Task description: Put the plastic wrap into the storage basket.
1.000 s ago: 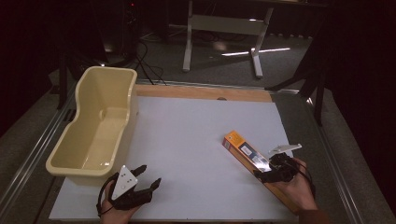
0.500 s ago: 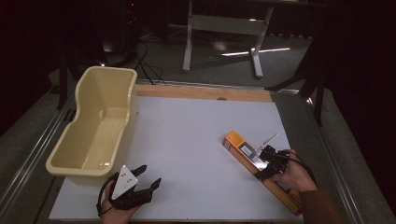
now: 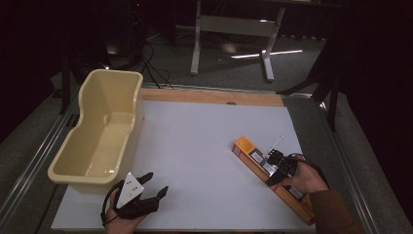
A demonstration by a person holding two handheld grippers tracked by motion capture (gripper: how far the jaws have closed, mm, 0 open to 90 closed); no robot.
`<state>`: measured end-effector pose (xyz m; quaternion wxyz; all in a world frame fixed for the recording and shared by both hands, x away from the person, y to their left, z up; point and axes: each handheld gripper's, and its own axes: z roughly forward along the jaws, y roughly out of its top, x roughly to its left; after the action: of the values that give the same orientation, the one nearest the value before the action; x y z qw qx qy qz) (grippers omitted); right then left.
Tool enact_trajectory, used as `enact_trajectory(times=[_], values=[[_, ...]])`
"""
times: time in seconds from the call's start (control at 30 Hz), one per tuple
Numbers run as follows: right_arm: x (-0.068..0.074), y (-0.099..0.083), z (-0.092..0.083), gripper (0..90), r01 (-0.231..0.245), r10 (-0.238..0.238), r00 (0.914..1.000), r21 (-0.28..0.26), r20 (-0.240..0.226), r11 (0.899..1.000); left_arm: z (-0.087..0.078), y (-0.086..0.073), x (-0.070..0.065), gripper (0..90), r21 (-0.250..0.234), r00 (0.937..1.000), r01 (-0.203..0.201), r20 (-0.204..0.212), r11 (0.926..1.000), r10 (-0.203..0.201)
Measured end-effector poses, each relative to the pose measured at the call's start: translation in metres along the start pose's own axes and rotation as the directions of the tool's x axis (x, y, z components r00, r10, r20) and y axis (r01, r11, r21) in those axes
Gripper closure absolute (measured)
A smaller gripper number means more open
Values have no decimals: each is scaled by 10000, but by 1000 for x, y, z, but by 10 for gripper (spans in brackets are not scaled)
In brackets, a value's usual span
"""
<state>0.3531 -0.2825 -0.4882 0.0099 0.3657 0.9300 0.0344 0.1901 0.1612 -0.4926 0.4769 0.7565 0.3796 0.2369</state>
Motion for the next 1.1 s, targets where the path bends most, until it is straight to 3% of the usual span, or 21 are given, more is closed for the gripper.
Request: enact_trajectory(times=[0.13, 0.3, 0.5, 0.63, 0.73, 0.97, 1.03, 1.07, 1.1], values=[[-3, 4, 0, 385, -359, 368, 9991, 384, -211, 9986, -1, 0, 0, 336, -29, 10000, 4, -15, 10000, -4], [2, 6, 0, 393, -729, 731, 9973, 572, -12, 9957, 0, 0, 0, 336, -14, 10000, 8, -21, 10000, -8], [3, 8, -1, 396, -1292, 1330, 9897, 692, -538, 9892, 0, 0, 0, 337, -11, 10000, 21, -41, 10000, -21], [4, 6, -1, 397, -1939, 1980, 9753, 496, -976, 9798, 0, 0, 0, 337, -8, 10000, 26, -46, 10000, -26], [5, 5, -1, 397, -2052, 2077, 9728, 348, -1022, 9781, 0, 0, 0, 337, -10, 10000, 31, -45, 10000, -31], [4, 2, -4, 398, -2621, 2600, 9557, 34, -1379, 9650, 0, 0, 0, 338, -17, 10000, 35, -48, 10000, -35], [1, 1, -8, 399, -3080, 2984, 9377, -285, -1777, 9509, 0, 0, 0, 338, -17, 10000, 28, -48, 10000, -28], [1, 1, -8, 399, -3080, 2984, 9377, -285, -1777, 9509, 0, 0, 0, 339, -17, 10000, 28, -48, 10000, -28], [1, 1, -9, 399, -3233, 3103, 9309, -391, -1928, 9455, 0, 0, 0, 339, -15, 10000, 28, -46, 10000, -28]])
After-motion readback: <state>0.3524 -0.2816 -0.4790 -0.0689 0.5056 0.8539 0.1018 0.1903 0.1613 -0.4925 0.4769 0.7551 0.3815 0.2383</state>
